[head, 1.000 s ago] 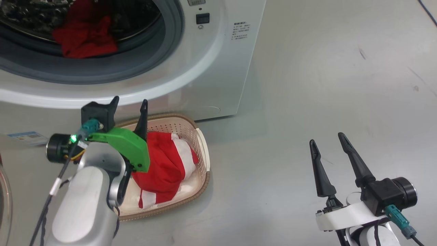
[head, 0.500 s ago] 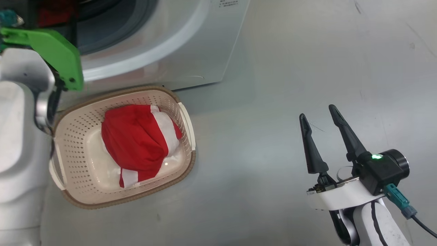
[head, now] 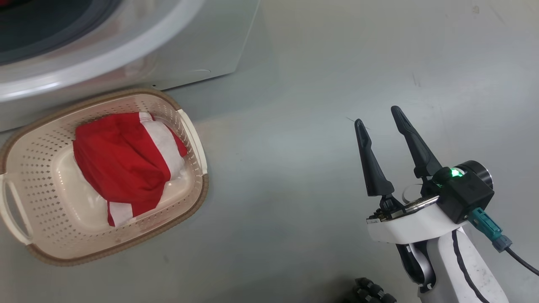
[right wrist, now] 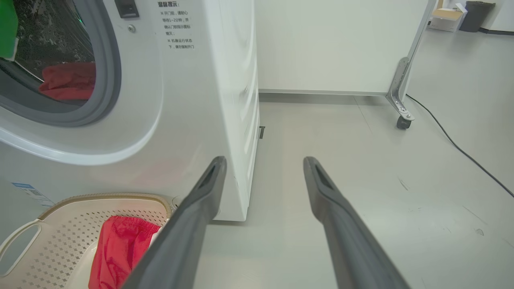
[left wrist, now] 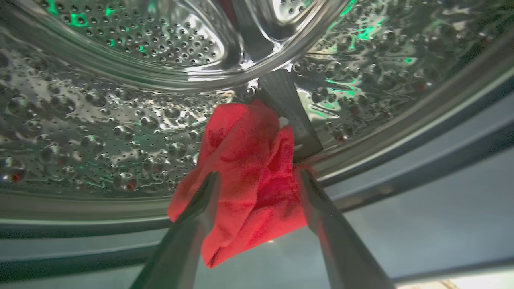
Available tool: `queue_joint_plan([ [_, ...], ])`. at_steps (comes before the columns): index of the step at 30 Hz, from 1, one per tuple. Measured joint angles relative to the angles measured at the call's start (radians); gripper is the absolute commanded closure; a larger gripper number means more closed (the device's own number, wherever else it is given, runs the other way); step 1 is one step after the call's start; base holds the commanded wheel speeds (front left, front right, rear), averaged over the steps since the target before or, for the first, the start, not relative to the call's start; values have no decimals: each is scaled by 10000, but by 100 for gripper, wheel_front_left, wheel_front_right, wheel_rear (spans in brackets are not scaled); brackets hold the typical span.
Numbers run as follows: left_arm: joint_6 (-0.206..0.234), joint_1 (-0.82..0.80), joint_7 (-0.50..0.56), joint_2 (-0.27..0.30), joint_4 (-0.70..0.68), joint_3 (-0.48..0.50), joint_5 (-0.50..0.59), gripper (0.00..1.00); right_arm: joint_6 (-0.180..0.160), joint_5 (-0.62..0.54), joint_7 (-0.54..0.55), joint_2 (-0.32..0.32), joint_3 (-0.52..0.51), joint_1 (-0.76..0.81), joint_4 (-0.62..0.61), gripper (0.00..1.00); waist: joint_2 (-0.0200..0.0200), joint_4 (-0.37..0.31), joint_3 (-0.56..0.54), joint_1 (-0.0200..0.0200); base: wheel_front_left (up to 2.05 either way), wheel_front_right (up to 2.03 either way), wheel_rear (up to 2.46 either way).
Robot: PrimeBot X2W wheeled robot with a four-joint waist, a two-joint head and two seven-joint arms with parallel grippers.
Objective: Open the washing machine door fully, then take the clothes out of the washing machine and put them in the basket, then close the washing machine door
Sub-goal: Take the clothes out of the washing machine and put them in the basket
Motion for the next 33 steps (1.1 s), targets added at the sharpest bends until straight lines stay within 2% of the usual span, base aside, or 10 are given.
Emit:
queue_joint_plan([
  [6,0,-515,337,422,305,234,65,0,38,395,0,13,119,-206,-21,0,0,-404,405,0,0,0,0],
  [14,12,-861,763,470,819,307,88,0,-59,815,0,21,188,-444,-82,0,0,-676,847,0,0,0,0],
  [20,207,-956,788,575,1154,288,368,0,-65,872,0,25,222,-606,-96,0,0,-705,982,0,0,0,0],
  [21,228,-977,788,577,1160,280,405,59,-65,872,0,25,224,-607,-92,0,0,-700,993,0,0,0,0],
  [22,230,-1013,788,577,1177,268,435,87,-65,872,0,25,226,-611,-90,0,0,-692,1004,0,0,0,0],
  [23,230,-1051,788,577,1187,259,435,100,-65,872,0,25,226,-618,-90,0,0,-683,1014,0,0,0,0],
  [33,230,-1175,594,539,1327,119,435,100,-144,871,0,25,224,-820,-75,0,0,-537,1074,0,0,0,0],
])
